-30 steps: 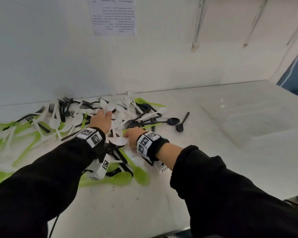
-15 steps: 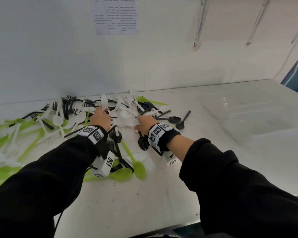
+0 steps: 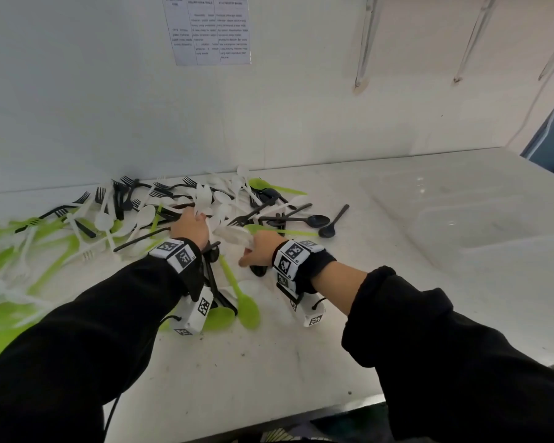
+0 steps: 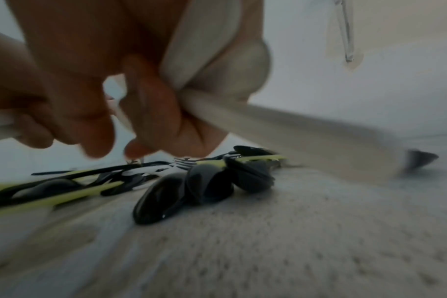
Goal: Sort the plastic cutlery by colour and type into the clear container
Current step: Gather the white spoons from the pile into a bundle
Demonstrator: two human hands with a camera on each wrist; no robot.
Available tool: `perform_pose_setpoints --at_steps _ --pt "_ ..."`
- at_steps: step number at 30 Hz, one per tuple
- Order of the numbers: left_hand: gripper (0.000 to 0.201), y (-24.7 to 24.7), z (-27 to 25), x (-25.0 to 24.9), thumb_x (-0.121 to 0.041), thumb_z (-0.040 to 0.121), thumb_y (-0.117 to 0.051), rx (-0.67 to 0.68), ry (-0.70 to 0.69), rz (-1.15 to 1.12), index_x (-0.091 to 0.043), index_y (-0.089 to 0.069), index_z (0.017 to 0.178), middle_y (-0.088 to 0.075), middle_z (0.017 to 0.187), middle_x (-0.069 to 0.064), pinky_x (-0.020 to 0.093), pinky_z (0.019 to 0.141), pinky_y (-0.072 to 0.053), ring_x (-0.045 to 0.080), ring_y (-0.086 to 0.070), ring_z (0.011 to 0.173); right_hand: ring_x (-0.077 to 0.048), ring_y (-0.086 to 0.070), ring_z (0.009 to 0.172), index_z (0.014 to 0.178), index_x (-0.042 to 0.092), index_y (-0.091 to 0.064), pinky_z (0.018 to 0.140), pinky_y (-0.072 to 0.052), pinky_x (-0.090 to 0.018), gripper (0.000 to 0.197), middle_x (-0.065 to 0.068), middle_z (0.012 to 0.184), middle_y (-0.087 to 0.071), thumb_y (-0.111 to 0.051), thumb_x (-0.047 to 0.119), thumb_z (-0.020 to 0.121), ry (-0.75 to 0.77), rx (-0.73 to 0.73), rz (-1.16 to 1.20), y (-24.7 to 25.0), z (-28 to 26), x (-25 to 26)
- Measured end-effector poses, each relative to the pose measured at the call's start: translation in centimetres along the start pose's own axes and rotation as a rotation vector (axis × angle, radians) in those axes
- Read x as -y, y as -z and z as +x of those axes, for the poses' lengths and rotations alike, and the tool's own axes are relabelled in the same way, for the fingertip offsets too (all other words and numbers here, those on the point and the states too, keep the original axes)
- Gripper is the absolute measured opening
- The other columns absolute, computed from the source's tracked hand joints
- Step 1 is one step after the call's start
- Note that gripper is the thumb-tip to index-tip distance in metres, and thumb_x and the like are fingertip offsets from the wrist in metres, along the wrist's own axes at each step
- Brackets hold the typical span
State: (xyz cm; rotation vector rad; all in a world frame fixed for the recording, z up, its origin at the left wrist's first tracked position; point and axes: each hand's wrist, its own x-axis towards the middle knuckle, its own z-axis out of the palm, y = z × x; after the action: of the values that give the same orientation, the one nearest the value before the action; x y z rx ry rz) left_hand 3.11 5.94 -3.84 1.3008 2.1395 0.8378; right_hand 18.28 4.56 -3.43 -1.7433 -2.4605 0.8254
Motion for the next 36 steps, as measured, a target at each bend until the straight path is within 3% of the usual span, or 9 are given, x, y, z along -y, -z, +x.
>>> perform_pose_setpoints --at_steps 6,10,12,14,17,25,30,33,36 --pt "0.044 -0.7 -0.4 0.8 -0.027 0.096 -0.036 0.005 0.008 0.019 0.004 -0.052 0.122 -0.052 0.127 0.025 0.038 0.097 -0.034 0.038 -0.046 0.119 -0.02 -0.051 0.081 0.107 0.002 -0.063 0.068 -0.043 -0.027 0.037 -0.004 0.077 -0.052 -0.067 0.03 0.083 0.035 0.156 -0.283 -1.1 -0.4 0.5" --pt "0.04 -0.8 -1.0 1.1 -0.023 0.097 -0.033 -0.016 -0.016 -0.023 0.004 -0.058 0.112 -0.057 0.117 0.024 0.037 0.092 -0.036 0.037 -0.051 0.11 -0.021 -0.049 0.08 0.079 0.009 -0.053 0.063 -0.038 -0.026 0.018 0.0 0.063 -0.041 -0.055 0.024 0.09 0.032 0.094 -0.228 -0.8 0.0 0.2" --pt "0.038 -0.8 -1.1 1.4 -0.022 0.097 -0.033 -0.011 -0.035 -0.038 0.002 -0.059 0.11 -0.06 0.114 0.022 0.036 0.09 -0.038 0.035 -0.053 0.106 -0.021 -0.048 0.082 0.072 0.012 -0.046 0.063 -0.036 -0.025 0.022 -0.003 0.07 -0.047 -0.05 0.02 0.092 0.045 0.022 -0.116 -0.2 0.2 -0.4" --pt "0.037 -0.7 -1.4 1.3 -0.022 0.097 -0.034 0.002 -0.052 -0.041 0.001 -0.059 0.111 -0.061 0.113 0.02 0.035 0.09 -0.039 0.034 -0.054 0.107 -0.024 -0.054 0.092 0.086 0.013 -0.051 0.071 -0.037 -0.025 0.006 -0.01 0.092 -0.057 -0.049 0.016 0.09 0.042 -0.066 0.045 0.6 0.2 -1.1" --pt "0.032 -0.6 -1.9 1.2 -0.019 0.098 -0.035 0.03 -0.098 -0.088 -0.002 -0.06 0.11 -0.063 0.113 0.016 0.036 0.093 -0.041 0.032 -0.055 0.109 -0.026 -0.055 0.109 0.109 0.01 -0.061 0.08 -0.036 -0.022 0.023 -0.012 0.114 -0.061 -0.05 0.011 0.089 0.014 -0.192 0.264 1.4 0.4 -2.0" --pt "0.035 -1.2 -2.1 1.1 -0.024 0.1 -0.034 0.06 -0.128 -0.047 -0.001 -0.057 0.112 -0.061 0.114 0.019 0.033 0.091 -0.039 0.034 -0.054 0.11 -0.02 -0.051 0.068 0.113 0.011 -0.045 0.062 -0.041 -0.03 0.025 -0.006 0.085 -0.051 -0.038 0.03 0.098 -0.028 -0.352 0.668 2.6 1.6 -1.9" --pt "0.037 0.0 -1.7 1.9 -0.024 0.1 -0.036 -0.04 -0.075 0.017 0.004 -0.052 0.118 -0.057 0.119 0.025 0.037 0.094 -0.037 0.037 -0.05 0.113 -0.014 -0.05 0.062 0.11 0.017 -0.041 0.056 -0.04 -0.023 0.019 -0.01 0.095 -0.058 -0.044 0.027 0.094 -0.026 -0.384 0.826 2.5 3.0 -1.8" --pt "0.033 2.3 -0.6 3.4 -0.022 0.097 -0.039 -0.073 -0.022 0.097 0.006 -0.053 0.11 -0.056 0.116 0.025 0.037 0.091 -0.037 0.038 -0.051 0.11 -0.018 -0.056 0.057 0.11 0.018 -0.038 0.065 -0.056 -0.039 0.018 -0.005 0.08 -0.053 -0.042 0.021 0.094 -0.072 -0.364 0.964 2.5 3.5 -1.1" --pt "0.024 4.7 0.4 5.5 -0.02 0.089 -0.049 -0.036 0.021 0.231 -0.002 -0.055 0.103 -0.058 0.114 0.022 0.036 0.088 -0.042 0.036 -0.054 0.106 -0.019 -0.053 0.043 0.12 0.016 -0.036 0.046 -0.053 -0.03 0.026 -0.006 0.078 -0.046 -0.041 0.023 0.097 -0.132 -0.337 1.083 2.4 3.8 -0.1"
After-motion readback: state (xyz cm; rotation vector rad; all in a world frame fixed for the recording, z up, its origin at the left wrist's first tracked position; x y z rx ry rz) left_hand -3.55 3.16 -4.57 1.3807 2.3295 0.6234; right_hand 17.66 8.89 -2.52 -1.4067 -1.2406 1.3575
